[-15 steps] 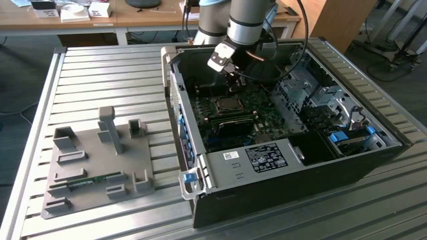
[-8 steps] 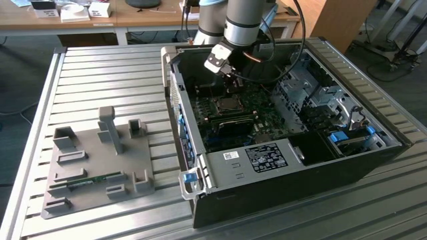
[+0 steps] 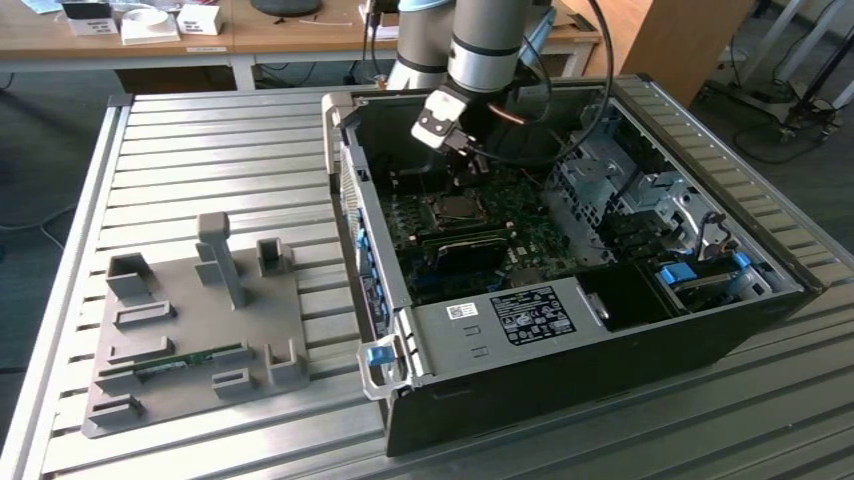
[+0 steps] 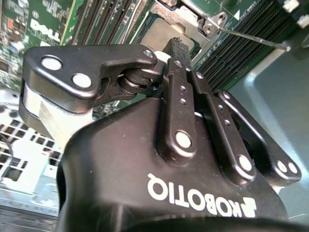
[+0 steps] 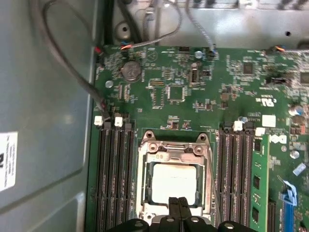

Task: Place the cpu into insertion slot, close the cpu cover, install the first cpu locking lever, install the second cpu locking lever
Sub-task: 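Close the cpu cover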

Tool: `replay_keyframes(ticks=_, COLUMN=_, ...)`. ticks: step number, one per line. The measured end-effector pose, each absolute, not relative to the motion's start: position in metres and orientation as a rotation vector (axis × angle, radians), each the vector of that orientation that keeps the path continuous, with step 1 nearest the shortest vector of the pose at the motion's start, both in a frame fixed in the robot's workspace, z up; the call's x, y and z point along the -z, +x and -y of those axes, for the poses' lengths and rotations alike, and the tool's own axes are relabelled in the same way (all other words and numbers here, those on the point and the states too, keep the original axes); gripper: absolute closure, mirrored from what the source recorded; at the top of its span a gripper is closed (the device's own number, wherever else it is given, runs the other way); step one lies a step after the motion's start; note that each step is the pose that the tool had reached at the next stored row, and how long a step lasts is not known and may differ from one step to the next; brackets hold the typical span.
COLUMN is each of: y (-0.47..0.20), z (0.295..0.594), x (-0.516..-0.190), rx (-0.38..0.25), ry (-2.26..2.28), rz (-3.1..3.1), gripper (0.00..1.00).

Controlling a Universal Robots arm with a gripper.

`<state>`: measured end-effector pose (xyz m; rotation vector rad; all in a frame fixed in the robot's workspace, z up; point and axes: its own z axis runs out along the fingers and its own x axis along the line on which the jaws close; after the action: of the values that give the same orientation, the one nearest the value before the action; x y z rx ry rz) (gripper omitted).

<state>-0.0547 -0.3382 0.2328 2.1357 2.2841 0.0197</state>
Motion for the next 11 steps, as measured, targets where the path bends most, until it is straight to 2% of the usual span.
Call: replay_keyframes(ticks=11, y=-0.0547, z=0.3382, x=-0.2315, rx=-0.022, ry=1.897, rz=-2.487, gripper=0.89)
